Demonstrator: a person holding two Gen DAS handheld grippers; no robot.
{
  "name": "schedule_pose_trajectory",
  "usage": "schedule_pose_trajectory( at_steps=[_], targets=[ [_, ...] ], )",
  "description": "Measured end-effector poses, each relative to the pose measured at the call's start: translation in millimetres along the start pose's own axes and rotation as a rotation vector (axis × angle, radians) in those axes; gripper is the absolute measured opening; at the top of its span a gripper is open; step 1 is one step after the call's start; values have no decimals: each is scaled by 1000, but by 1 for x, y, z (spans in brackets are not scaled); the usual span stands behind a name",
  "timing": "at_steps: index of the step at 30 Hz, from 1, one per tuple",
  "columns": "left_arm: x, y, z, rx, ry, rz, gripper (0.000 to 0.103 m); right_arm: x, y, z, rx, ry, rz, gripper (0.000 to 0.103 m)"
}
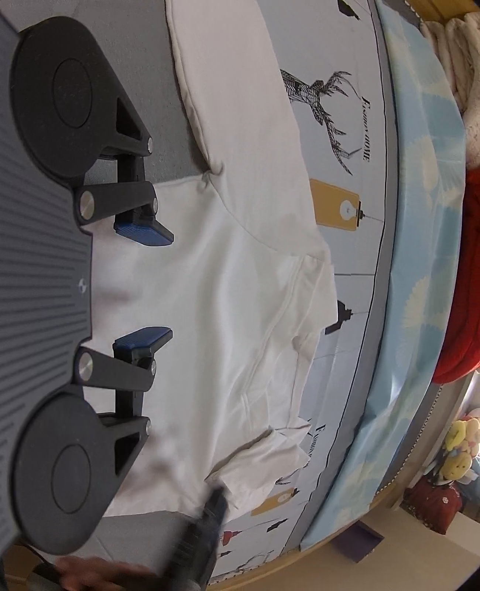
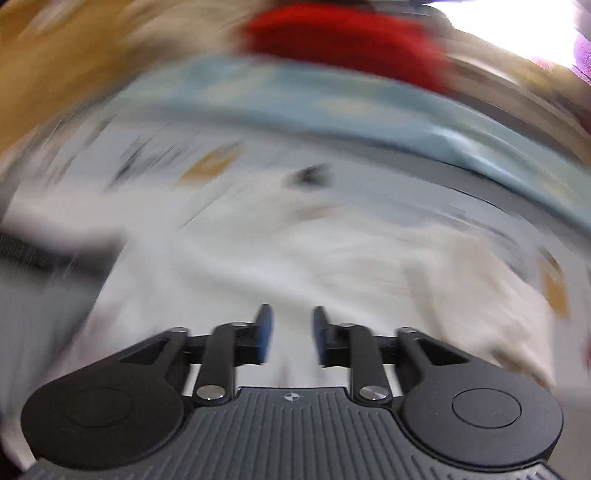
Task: Fold small clothes
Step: 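Fold the sleeve across the shirt body with the right gripper and release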
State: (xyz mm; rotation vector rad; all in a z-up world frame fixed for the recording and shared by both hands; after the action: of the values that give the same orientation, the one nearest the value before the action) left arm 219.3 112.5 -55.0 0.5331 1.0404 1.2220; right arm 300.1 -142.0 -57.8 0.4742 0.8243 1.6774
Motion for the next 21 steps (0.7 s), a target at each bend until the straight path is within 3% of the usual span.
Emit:
schedule_pose_trajectory(
  at_steps=[1, 5, 9, 11, 13, 17, 20, 21],
  targets=[
    [-3, -2, 0, 3, -5, 0, 53, -26, 2, 1, -12, -124, -56, 43],
    [-15, -15, -3, 17, -31, 11, 53, -113, -9, -35, 8, -557, -210, 45],
    [-22, -28, -4, 39, -53, 29, 53, -154, -44, -71, 94, -863, -166, 46],
    [-24, -33, 1, 34, -52, 31, 53, -155, -55, -69, 103, -903, -130, 46],
    [-26, -38, 5, 29, -42, 30, 53, -149, -63, -60, 81, -841, -104, 44],
    [-38, -52, 15, 22, -38, 21, 53, -153, -83, -69, 169, -869, -168, 45],
    [-46, -61, 22, 11, -34, 24, 53, -148, -87, -66, 171, -870, -150, 25],
    [-47, -62, 25, 2, -28, 27, 53, -144, -87, -64, 151, -853, -153, 13]
  ],
)
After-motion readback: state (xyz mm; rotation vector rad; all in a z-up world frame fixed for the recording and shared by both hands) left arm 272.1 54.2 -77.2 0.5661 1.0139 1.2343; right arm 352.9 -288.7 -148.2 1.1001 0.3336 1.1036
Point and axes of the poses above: each gripper's, at about its wrist camera, not at the fingertips, and y roughly against the way its jaws point, x to its left, z to its top, the point moved 4 cm from there along -y, roughly the way its jaws point, and after that the axes turned 11 degrees about -z, right-handed, at the moved point
